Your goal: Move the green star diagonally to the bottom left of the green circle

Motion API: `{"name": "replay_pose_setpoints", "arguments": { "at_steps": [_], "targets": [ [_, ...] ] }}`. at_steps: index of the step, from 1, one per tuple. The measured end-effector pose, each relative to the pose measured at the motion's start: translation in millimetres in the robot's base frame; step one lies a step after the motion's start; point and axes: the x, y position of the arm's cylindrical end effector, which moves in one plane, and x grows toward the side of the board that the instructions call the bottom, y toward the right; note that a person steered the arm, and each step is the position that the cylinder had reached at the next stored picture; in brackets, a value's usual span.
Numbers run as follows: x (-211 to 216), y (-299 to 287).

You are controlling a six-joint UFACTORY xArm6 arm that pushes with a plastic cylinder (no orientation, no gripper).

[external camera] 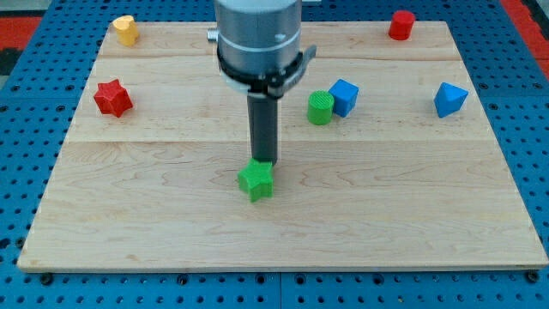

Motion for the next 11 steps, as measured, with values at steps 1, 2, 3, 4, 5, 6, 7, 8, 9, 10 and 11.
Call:
{"name": "replay_pose_setpoints", "arguments": {
  "at_steps": [1, 2, 3, 4, 5, 6, 7, 8, 9, 10, 11],
  "targets": [
    [35.7, 0.0],
    [73.0, 1.7],
    [105.2, 9.8],
    [124.8, 18.8],
    [124.8, 7.8],
    [121.4, -16.9],
    [114.5, -51.4],
    [95.5, -56.6],
    [81.0, -14.7],
    [70.2, -12.5],
    [65.7, -36.9]
  ]
}}
